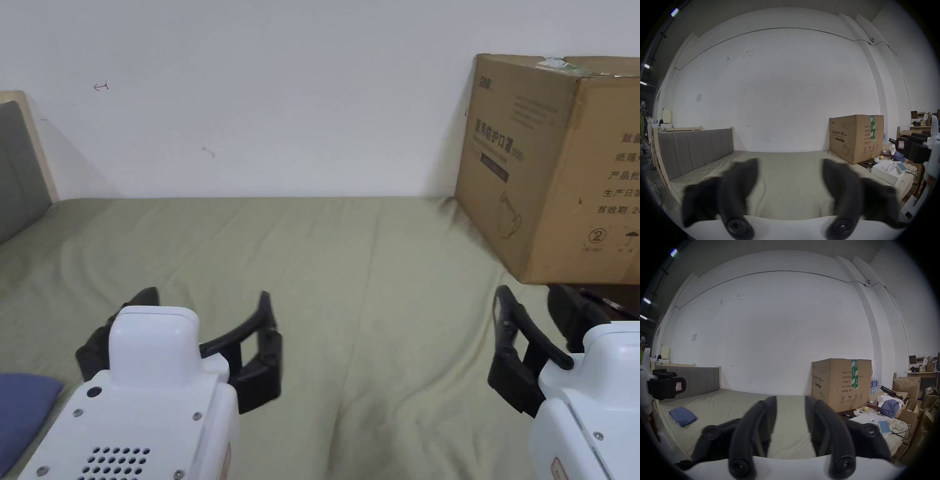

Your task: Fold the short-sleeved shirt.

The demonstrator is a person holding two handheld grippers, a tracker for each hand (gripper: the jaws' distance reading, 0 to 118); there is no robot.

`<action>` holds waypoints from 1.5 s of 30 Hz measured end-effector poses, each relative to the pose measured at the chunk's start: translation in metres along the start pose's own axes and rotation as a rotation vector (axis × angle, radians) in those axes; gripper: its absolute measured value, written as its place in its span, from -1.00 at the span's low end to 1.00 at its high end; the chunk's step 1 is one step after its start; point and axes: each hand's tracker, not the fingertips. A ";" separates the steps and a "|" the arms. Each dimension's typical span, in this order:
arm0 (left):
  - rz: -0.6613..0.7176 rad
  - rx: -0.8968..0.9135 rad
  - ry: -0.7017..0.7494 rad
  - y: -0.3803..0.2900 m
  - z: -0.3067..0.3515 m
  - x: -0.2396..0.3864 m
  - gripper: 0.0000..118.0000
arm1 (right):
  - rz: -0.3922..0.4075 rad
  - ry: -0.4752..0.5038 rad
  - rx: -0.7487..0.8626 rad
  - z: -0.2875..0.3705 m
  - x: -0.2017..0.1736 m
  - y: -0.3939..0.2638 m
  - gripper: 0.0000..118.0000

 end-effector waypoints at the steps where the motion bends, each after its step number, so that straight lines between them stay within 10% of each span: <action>1: -0.006 0.001 0.001 -0.001 0.001 0.002 1.00 | 0.019 -0.015 0.001 0.000 -0.003 0.000 0.54; 4: -0.036 0.029 0.022 0.000 0.007 0.005 1.00 | 0.027 -0.029 0.009 0.003 -0.007 0.000 1.00; 45: 0.017 -0.107 0.093 0.006 -0.002 -0.003 0.99 | 0.034 -0.009 -0.052 0.007 -0.020 -0.003 1.00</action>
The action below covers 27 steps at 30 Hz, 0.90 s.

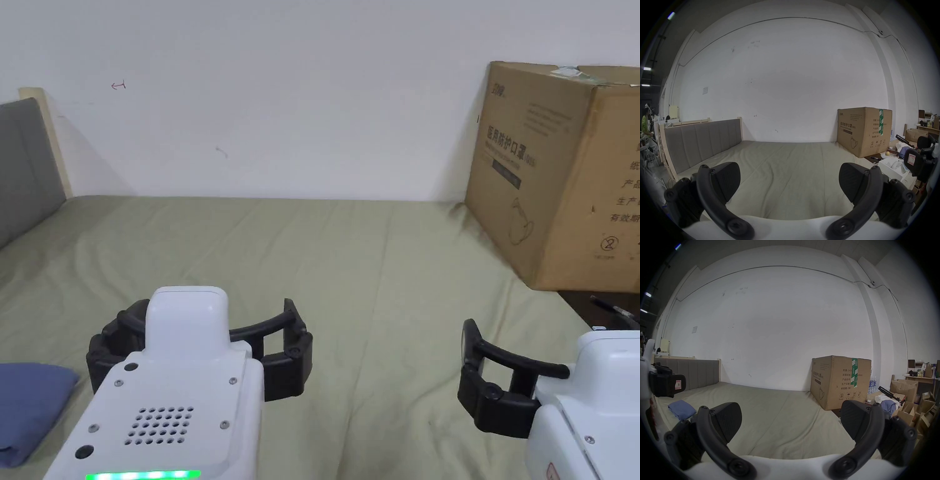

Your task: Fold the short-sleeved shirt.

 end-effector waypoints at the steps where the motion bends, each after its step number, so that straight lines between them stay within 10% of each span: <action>1: -0.008 -0.008 -0.001 0.000 -0.001 0.000 0.99 | 0.000 0.000 0.000 0.000 0.000 0.000 1.00; 27: 0.009 -0.056 -0.023 -0.002 0.003 0.001 0.99 | 0.004 0.011 -0.007 0.004 -0.006 0.000 1.00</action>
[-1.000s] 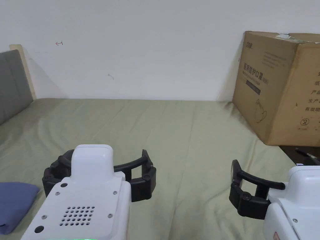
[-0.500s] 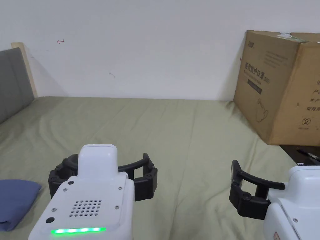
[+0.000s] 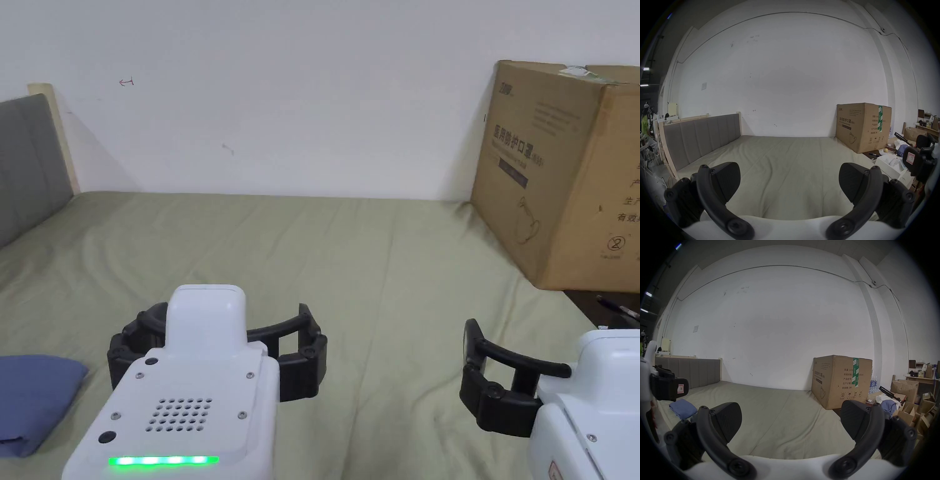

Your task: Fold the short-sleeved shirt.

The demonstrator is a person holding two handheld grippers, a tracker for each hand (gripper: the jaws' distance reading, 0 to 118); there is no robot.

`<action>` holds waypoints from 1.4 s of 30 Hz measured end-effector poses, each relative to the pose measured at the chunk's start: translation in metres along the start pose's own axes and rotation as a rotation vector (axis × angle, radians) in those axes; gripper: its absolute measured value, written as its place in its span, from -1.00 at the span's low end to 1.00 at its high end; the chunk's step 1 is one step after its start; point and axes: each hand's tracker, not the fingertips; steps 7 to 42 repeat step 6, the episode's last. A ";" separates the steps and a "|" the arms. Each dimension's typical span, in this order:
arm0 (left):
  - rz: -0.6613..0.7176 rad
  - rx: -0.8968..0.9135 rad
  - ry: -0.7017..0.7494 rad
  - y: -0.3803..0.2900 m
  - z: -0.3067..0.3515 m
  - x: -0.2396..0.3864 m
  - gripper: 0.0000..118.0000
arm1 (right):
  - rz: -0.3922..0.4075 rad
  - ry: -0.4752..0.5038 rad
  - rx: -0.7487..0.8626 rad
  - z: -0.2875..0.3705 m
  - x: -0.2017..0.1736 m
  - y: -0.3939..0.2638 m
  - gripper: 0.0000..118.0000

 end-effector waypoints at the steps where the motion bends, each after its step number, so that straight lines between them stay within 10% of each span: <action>1: -0.001 -0.003 -0.004 0.000 0.000 0.000 0.99 | 0.000 0.000 -0.001 0.000 0.000 0.000 1.00; 42: -0.012 0.001 -0.009 -0.001 0.002 0.002 0.99 | 0.002 0.000 0.003 0.001 0.000 0.001 1.00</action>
